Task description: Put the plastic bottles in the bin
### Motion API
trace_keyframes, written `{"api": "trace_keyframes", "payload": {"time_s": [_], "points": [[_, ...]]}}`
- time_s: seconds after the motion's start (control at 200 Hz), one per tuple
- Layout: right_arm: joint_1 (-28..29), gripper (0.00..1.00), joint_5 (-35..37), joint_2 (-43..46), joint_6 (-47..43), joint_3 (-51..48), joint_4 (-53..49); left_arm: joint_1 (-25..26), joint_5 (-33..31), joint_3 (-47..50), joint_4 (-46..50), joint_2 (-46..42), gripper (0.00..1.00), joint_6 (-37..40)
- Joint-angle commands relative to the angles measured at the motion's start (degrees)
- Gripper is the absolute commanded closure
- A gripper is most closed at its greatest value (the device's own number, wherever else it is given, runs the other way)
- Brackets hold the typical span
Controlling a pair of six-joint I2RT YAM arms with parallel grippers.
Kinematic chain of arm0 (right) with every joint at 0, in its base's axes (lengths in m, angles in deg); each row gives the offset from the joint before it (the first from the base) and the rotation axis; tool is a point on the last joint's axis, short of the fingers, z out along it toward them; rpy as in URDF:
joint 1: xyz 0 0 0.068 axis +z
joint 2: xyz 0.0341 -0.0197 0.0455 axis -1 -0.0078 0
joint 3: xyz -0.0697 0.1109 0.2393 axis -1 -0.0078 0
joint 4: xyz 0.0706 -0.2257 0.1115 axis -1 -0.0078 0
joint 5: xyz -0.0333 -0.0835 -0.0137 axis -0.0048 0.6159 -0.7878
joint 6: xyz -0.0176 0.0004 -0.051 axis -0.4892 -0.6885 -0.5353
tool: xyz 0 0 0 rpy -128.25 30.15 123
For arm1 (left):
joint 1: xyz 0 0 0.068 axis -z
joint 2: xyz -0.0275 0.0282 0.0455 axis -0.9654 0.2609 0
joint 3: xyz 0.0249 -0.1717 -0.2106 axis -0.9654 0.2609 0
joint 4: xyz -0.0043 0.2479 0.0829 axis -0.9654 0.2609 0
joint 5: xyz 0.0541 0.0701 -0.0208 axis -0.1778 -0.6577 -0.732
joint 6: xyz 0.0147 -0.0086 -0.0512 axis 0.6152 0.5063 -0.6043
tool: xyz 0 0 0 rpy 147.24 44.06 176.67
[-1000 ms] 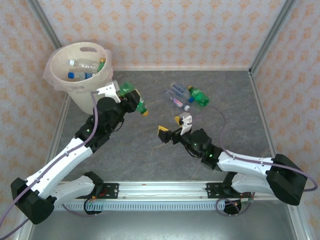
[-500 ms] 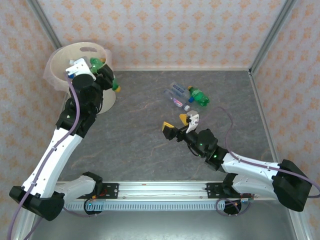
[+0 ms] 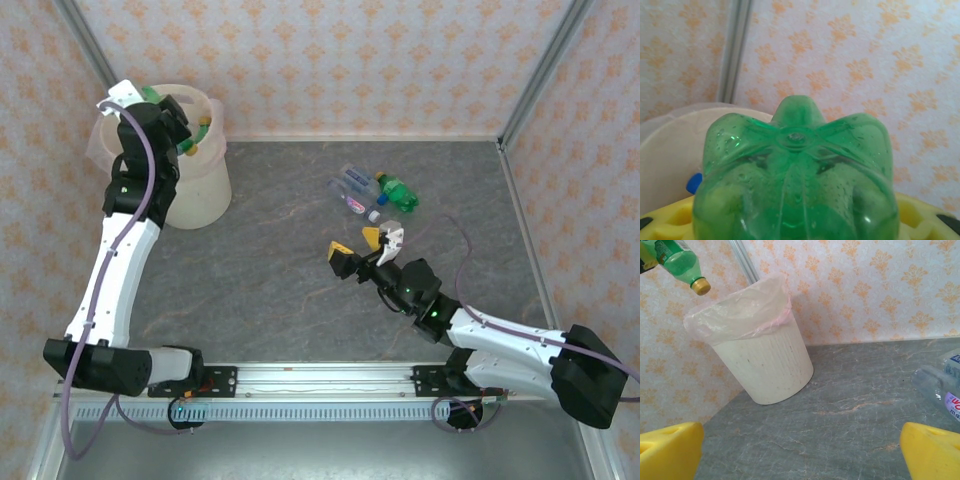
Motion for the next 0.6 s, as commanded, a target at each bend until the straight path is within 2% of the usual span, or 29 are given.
{"api": "trace_keyframes", "payload": {"time_s": [0.0,0.125,0.24,0.596], "points": [[-0.2,0.00,1.1,1.5,0.8,-0.3,0.4,-2.0,-2.1,-2.5,-1.7,1.7,0.50,0.1],[-0.3,0.00,1.7,1.7,0.7,-1.1,1.5,-4.7,-2.6,-3.4,-4.6,5.3,0.51,-0.1],[-0.3,0.00,1.0,1.6,0.8,-1.1,1.5,-7.4,-2.0,-8.4,-2.4,10.6,0.51,-0.6],[-0.4,0.00,1.8,1.4,0.7,-1.2,1.7,-9.6,-0.5,-20.1,2.5,23.3,0.49,-0.4]]}}
